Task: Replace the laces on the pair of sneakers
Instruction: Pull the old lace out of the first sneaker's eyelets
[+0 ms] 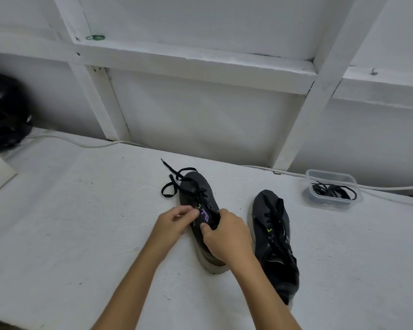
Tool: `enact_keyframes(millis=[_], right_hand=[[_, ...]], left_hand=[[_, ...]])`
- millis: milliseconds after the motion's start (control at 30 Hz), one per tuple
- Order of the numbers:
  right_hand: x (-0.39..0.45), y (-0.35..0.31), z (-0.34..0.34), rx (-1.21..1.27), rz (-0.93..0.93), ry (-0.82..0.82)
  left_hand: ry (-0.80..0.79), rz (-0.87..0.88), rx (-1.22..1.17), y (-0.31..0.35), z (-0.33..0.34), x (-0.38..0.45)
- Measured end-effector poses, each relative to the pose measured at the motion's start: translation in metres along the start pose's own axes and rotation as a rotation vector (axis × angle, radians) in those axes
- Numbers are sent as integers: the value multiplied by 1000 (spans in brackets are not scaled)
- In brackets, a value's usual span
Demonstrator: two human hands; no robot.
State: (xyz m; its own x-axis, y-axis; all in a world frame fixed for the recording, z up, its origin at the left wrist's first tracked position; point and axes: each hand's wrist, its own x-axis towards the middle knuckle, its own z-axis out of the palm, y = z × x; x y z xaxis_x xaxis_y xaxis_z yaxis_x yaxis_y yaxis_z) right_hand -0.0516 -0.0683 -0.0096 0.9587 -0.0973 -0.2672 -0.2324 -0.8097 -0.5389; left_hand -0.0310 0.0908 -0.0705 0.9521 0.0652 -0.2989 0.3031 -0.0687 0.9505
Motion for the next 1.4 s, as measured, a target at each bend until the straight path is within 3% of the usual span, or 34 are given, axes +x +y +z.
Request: enact_keyframes(millis=[100,200,500,667,867,1400], right_hand=[[0,0,1,-6,0,6],[1,0,1,-13,3,8],[0,-2,1,-11,-9,-10],[8,0,-15,117,-119,-30],[28,-11,-21,-179,-278,-40],[43,-5,-2,-219,-339,-74]], left_hand=[[104,69,48,2,13,2],[107,133,97,8,14,4],[162,85,-127,8,11,2],[87,92,-134,16,7,3],[79,85,-105,19,9,1],[-2,120,46,18,11,-4]])
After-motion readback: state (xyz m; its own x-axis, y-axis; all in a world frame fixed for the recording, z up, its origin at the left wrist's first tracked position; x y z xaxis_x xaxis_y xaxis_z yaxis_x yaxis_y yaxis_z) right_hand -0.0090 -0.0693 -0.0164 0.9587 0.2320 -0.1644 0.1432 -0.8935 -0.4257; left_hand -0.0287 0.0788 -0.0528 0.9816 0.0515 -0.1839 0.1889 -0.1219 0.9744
